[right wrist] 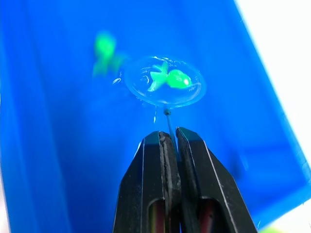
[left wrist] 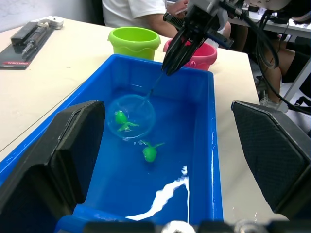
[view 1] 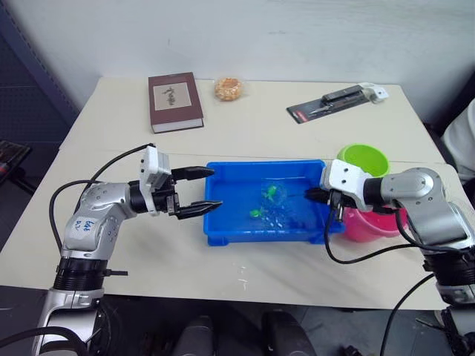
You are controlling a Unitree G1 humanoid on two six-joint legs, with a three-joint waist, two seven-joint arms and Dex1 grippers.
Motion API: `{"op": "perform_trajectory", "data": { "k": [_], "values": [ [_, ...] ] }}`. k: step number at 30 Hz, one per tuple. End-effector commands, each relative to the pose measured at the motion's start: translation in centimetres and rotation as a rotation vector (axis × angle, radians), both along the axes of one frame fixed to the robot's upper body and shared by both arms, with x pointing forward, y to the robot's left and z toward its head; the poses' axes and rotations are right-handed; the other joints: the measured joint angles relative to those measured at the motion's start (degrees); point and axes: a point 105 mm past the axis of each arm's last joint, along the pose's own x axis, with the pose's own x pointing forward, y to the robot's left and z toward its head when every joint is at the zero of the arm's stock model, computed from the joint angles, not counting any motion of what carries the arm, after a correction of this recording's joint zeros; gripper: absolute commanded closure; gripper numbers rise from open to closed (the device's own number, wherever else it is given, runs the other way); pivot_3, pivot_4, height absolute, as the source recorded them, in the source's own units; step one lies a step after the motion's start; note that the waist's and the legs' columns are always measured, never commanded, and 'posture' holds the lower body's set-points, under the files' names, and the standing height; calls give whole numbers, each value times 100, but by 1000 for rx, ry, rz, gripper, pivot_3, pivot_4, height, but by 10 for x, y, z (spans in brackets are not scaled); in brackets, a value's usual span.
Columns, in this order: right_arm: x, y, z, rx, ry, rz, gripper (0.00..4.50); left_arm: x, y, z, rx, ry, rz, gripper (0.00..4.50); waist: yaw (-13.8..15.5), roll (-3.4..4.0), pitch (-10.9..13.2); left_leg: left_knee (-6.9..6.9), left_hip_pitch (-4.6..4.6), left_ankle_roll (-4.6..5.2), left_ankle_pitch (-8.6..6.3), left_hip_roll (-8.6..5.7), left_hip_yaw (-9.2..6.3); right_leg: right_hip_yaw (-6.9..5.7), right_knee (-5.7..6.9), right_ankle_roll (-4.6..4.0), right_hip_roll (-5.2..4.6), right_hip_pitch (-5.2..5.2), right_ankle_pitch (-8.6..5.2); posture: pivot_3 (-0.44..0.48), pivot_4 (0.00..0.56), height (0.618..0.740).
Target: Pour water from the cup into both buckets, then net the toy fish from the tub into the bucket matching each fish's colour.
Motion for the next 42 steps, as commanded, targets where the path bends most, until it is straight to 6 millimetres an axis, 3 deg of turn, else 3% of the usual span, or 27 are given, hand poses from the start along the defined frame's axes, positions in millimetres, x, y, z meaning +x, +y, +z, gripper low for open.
{"op": "perform_trajectory", "data": {
  "k": [1, 4, 9, 15, 22, 27, 31, 37, 42],
  "values": [
    [-8, -3, 19, 82, -82, -8, 4500, -5, 2, 12, -7, -47, -8, 42, 4, 0, 0, 0, -3, 0, 0, -1, -4, 0, 0, 0, 0, 0, 0, 0, 150, 740],
    [-19, -17, 31, 222, -110, -77, 4500, -5, 2, 11, -5, -45, -11, 42, 5, 0, 0, -1, -6, 0, 0, -1, -8, 0, -1, 0, 1, 0, 0, 0, 150, 740],
    [-39, -26, 33, 321, -123, -140, 4500, -6, 0, 13, -28, -41, -30, 42, -2, 0, 0, 0, -5, 0, 0, -1, -10, 2, 1, 0, 2, 3, 0, 0, 150, 740],
    [-56, -38, 29, 370, -127, -231, 4500, -2, -6, 17, -49, -44, -49, 42, -4, 0, 0, -1, -4, 0, 0, 0, -9, 7, 3, 0, 11, 4, 0, 0, 150, 740],
    [-76, -69, 48, 385, -154, -290, 4500, 7, -13, 22, -62, -74, -61, 42, 17, -2, 1, -1, -4, 2, -1, -4, -10, 8, 1, 0, 26, 9, 0, 0, 150, 740],
    [-71, -103, 61, 368, -230, -411, 4500, 12, -19, 24, -83, -87, -62, 42, -4, -2, 1, -1, 1, 2, -1, -3, -7, 11, 2, 0, 27, 11, 0, 0, 150, 740],
    [-51, -143, 64, 294, -319, -563, 4500, 15, -24, 30, -117, -139, -44, 42, 0, -3, 1, -1, 7, 3, 0, -5, -1, 12, 1, 0, 27, 13, 0, 0, 150, 740],
    [-27, -167, 55, 177, -440, -661, 4500, 16, -30, 35, -116, -154, -36, 42, -16, -2, 1, -3, 10, 2, 0, -1, 5, 14, 2, 0, 28, 12, 0, 0, 150, 740],
    [-20, -170, 43, -159, -575, -568, 4500, 14, -32, 36, -116, -156, -30, 42, -14, -2, 1, -3, 11, 2, 0, -1, 13, 14, 2, 0, 27, 8, 0, 0, 150, 740]
  ]
}}
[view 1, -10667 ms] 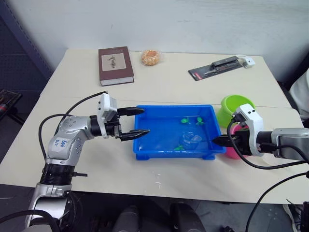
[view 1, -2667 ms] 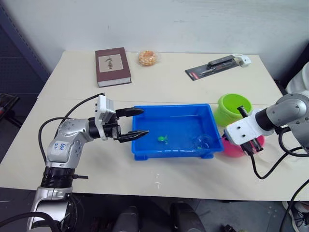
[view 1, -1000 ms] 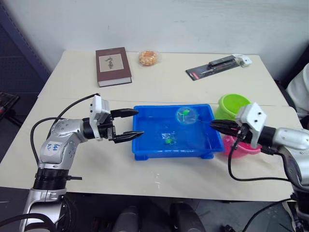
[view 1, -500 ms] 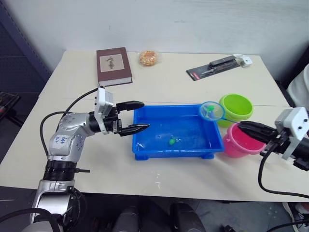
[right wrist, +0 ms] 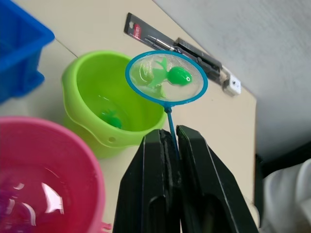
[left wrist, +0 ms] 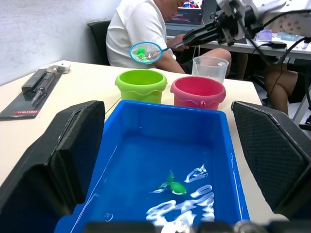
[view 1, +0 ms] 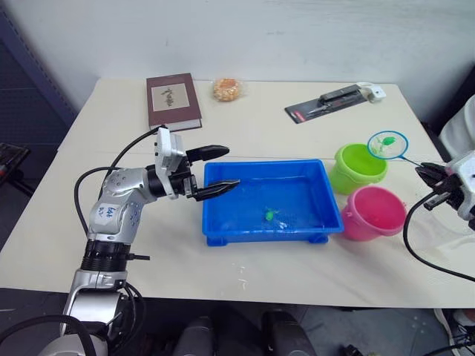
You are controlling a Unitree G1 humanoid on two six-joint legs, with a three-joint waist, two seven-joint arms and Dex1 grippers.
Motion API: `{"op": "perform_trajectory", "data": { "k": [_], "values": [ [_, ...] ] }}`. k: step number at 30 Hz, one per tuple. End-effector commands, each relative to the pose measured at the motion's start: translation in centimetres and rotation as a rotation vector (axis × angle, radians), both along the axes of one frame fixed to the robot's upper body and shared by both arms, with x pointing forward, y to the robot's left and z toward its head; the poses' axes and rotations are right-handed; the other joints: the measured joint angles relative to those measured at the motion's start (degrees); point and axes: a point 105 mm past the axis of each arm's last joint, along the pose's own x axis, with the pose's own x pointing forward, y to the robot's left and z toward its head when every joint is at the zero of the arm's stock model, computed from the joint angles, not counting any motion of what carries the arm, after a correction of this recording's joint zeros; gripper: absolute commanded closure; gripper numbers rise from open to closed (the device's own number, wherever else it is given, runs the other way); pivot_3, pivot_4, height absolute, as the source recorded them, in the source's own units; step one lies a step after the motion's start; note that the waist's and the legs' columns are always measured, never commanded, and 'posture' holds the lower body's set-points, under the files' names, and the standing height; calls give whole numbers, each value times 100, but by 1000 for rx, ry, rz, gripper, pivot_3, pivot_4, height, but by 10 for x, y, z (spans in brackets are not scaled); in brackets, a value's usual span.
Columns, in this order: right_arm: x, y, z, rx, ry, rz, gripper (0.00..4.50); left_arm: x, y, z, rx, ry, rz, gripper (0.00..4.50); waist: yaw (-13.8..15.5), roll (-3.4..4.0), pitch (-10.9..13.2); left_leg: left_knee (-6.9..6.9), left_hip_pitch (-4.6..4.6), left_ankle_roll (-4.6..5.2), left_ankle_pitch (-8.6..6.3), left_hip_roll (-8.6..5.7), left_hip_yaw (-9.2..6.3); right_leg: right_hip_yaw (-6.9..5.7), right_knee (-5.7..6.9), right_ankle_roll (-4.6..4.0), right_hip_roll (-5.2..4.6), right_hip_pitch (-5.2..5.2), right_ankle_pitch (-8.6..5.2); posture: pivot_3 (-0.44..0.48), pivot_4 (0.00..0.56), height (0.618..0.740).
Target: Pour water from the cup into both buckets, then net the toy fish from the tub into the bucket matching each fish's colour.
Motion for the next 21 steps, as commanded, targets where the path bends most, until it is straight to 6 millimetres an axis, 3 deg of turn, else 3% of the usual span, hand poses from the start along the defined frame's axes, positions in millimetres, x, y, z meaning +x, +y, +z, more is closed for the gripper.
{"op": "perform_trajectory", "data": {
  "k": [1, 9, 15, 21],
  "values": [
    [2, -4, 13, -282, -103, 3, 4500, -5, -2, 10, -3, -47, -3, 42, -1, 0, 0, 0, 0, 0, 0, -1, 2, 0, 1, 0, 0, -1, 0, 0, 150, 740],
    [3, -3, 10, -844, -250, 70, 4500, -7, -14, 13, -18, -57, 0, 42, -1, 0, 0, 1, 0, 0, 0, -1, 10, 2, -1, 0, 0, -6, 0, 0, 150, 740],
    [3, -1, 1, -1014, -287, 134, 4500, -7, -13, 11, -12, -50, -1, 42, -18, 0, 0, 0, 9, -1, 1, 1, 26, 5, -2, 0, 10, -9, 0, 0, 150, 740],
    [4, 3, -6, -1080, -310, 193, 4500, -7, -14, 10, -3, -48, -9, 42, -13, 0, 0, 0, 9, -1, 1, 1, 29, 7, -1, 0, 12, -9, 0, 0, 150, 740]
  ]
}}
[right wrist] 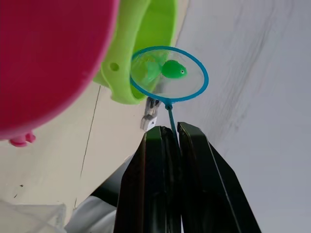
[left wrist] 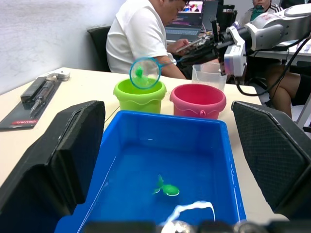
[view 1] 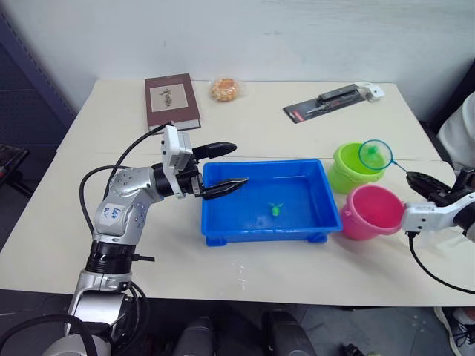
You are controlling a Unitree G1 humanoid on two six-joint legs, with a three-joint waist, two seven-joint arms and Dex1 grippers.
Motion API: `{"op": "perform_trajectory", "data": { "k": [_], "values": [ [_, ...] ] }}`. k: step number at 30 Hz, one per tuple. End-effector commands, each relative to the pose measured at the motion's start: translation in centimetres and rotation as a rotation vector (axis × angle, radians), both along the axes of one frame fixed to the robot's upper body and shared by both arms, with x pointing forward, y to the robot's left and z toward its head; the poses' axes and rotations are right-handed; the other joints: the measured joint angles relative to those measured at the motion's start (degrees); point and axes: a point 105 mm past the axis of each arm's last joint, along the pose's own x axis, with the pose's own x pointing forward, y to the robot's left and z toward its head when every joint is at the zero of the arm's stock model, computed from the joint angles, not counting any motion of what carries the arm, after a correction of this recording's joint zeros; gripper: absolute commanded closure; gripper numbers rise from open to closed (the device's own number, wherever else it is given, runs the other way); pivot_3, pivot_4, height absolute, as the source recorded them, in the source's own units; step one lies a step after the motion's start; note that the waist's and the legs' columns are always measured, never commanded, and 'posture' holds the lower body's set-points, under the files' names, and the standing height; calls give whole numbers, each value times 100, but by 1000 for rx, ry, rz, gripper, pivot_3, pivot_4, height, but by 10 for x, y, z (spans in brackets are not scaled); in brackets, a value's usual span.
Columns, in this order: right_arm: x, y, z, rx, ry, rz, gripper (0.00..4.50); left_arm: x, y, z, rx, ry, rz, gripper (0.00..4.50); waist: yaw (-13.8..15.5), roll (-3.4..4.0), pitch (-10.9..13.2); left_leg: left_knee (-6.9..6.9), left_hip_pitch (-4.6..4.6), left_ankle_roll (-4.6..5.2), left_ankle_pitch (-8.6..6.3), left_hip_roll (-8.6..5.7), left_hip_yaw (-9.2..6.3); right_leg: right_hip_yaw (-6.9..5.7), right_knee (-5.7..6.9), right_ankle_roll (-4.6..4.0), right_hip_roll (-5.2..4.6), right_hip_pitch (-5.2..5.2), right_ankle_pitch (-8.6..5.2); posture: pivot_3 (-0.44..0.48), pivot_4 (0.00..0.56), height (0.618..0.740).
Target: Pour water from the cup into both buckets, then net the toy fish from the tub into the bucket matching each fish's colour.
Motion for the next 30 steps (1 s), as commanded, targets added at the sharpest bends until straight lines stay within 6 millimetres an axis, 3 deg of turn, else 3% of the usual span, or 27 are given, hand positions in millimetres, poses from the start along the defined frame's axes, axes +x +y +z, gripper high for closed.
{"op": "perform_trajectory", "data": {
  "k": [1, 7, 9, 12, 15, 18, 23, 26, 28, 30],
  "values": [
    [4, -1, 23, -50, -102, 18, 4500, -5, -2, 5, 12, -33, -16, 42, 0, 0, 0, 0, 0, 0, 0, 0, 0, 0, 0, 0, 0, 0, 0, 0, 150, 740],
    [9, -3, 30, -39, -128, -1, 4500, -6, -5, 2, 20, -26, -30, 42, -1, 0, 0, 1, 0, 0, 0, 1, 0, 0, 1, 0, 2, 0, 0, 0, 150, 740],
    [8, 6, 30, -28, -113, 48, 4500, -6, -6, 1, 18, -23, -30, 42, -1, 0, 0, 1, -1, 0, 0, 0, 1, 0, 1, 0, 2, 0, 0, 0, 150, 740],
    [9, -12, 45, -6, -152, -33, 4500, -5, -6, 1, 12, -21, -25, 42, -1, 0, 0, 1, -1, 0, 0, 0, 1, 0, 1, 0, 2, 0, 0, 0, 150, 740],
    [7, -8, 33, -27, -96, 1, 4500, -5, -6, 0, 12, -18, -26, 42, 1, 0, 0, 1, -1, 0, 0, 0, 2, 0, 1, 0, 1, 0, 0, 0, 150, 740],
    [9, -20, 49, 3, -169, -58, 4500, -5, -6, 0, 8, -19, -22, 42, -1, 0, 0, 0, -1, 0, 0, 1, 1, 0, 1, 0, 2, 0, 0, 0, 150, 740],
    [6, -4, 32, -31, -86, 33, 4500, -5, -7, -2, 11, -14, -30, 42, -12, 1, 0, 1, 0, 0, 0, 2, 3, 0, 1, 0, 3, 0, 0, 0, 150, 740],
    [4, -4, 39, -34, -121, 52, 4500, -4, -6, -2, 3, -15, -20, 42, -12, 1, -1, 1, 1, 0, 0, 1, 4, 2, 1, 0, 3, 0, 0, 0, 150, 740],
    [7, -18, 53, -11, -176, -17, 4500, -4, -5, -2, 7, -12, -21, 42, -9, 1, -1, 1, 1, 0, 0, 2, 4, 2, 2, 0, 3, 0, 0, 0, 150, 740],
    [6, -13, 45, -41, -127, 22, 4500, -4, -5, -2, 2, -7, -20, 42, -9, 2, -1, 2, 1, 0, 0, 1, 5, 3, 1, 0, 2, 0, 0, 0, 150, 740]
  ]
}}
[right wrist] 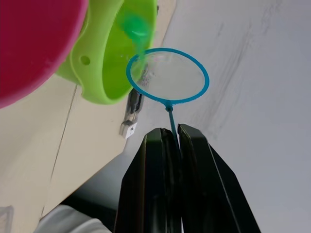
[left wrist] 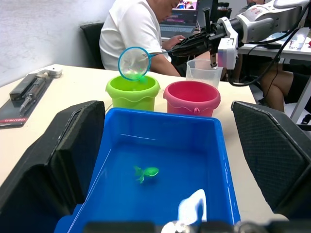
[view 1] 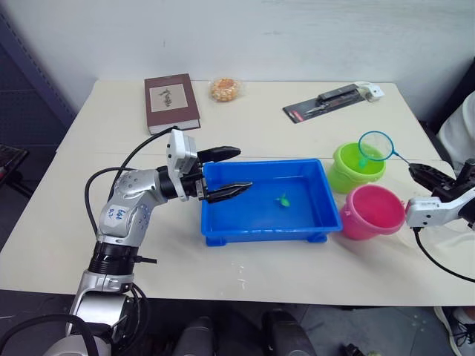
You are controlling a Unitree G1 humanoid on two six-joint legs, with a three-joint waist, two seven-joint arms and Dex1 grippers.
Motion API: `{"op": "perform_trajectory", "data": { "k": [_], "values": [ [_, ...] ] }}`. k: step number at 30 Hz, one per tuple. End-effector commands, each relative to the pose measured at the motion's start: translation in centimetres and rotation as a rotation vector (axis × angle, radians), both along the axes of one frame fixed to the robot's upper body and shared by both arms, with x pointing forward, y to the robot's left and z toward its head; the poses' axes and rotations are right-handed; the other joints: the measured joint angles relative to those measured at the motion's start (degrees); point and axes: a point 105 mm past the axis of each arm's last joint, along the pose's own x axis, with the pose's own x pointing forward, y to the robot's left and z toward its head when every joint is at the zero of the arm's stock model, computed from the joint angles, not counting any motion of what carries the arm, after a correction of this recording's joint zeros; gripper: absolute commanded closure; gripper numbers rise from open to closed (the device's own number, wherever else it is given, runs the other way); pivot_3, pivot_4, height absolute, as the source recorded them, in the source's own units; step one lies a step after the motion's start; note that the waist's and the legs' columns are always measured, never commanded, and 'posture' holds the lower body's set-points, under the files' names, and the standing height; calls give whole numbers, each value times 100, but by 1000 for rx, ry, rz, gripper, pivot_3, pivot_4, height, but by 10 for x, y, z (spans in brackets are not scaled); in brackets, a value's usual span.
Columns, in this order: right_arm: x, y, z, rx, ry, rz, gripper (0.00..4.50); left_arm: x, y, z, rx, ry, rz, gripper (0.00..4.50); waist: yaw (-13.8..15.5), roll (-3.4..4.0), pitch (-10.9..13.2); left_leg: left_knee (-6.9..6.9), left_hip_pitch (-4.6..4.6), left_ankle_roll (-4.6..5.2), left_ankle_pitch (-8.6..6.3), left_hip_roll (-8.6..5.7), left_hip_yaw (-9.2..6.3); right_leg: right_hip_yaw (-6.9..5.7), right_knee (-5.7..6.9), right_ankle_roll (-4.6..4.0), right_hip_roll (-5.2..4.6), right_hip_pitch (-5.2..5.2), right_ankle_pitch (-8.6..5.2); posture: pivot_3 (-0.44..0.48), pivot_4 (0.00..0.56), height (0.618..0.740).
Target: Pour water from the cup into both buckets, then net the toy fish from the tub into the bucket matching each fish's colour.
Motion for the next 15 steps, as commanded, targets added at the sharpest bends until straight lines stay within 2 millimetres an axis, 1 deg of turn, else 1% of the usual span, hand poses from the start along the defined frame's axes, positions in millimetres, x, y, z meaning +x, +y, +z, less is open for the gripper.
{"op": "perform_trajectory", "data": {
  "k": [1, 3, 5, 9, 10, 11, 13, 14, 15],
  "values": [
    [-3, -1, 15, -47, -14, 26, 4500, -2, 1, 4, -6, -23, -2, 42, -1, 0, 0, 0, 0, 0, 0, -1, 0, 0, 0, 0, 0, 0, 0, 0, 150, 740],
    [0, -8, 24, -15, -55, -13, 4500, -2, 1, 3, -5, -25, 0, 42, -1, 0, 0, 0, 0, 0, 0, 1, -1, -1, 0, 0, 1, 0, 0, 0, 150, 740],
    [1, -7, 29, 22, -74, -14, 4500, -2, 2, 4, -8, -26, 4, 42, -1, 0, 0, 1, 1, 0, 0, -1, 1, 0, 0, 0, 0, 0, 0, 0, 150, 740],
    [4, -4, 54, 324, -124, -16, 4500, -2, 6, 2, 1, -26, 17, 42, -16, 0, 0, 0, 0, 0, 0, 2, 0, 0, 1, 0, 2, 1, 0, 0, 150, 740],
    [5, 12, 61, 482, -66, 40, 4500, -2, 11, 1, 13, -26, 30, 42, -18, -1, 0, 1, 1, 0, 0, 2, 2, 0, 0, 0, 2, 1, 0, 0, 150, 740],
    [4, 24, 64, 588, -6, 98, 4500, -2, 15, 0, 22, -26, 39, 42, -40, -1, 1, 1, 1, 0, 0, 2, 1, -1, 0, 0, 2, 1, 0, 0, 150, 740],
    [3, 54, 76, 894, 164, 196, 4500, -2, 25, -2, 45, -24, 58, 42, -76, -1, 1, 0, 4, 0, 0, 9, 1, 0, 2, 1, 5, 3, 1, 0, 150, 740],
    [2, 62, 80, 980, 222, 212, 4500, -2, 28, -2, 53, -24, 63, 42, -82, 0, 0, 1, 2, 0, 0, 17, -1, -1, 13, 1, 3, 3, 1, 0, 150, 740],
    [-2, 73, 76, 1086, 350, 208, 4500, -2, 31, -2, 60, -23, 67, 42, -66, 0, 0, 3, 1, -1, 0, 22, -5, -4, 21, 1, 0, 5, 1, 0, 150, 740]
  ]
}}
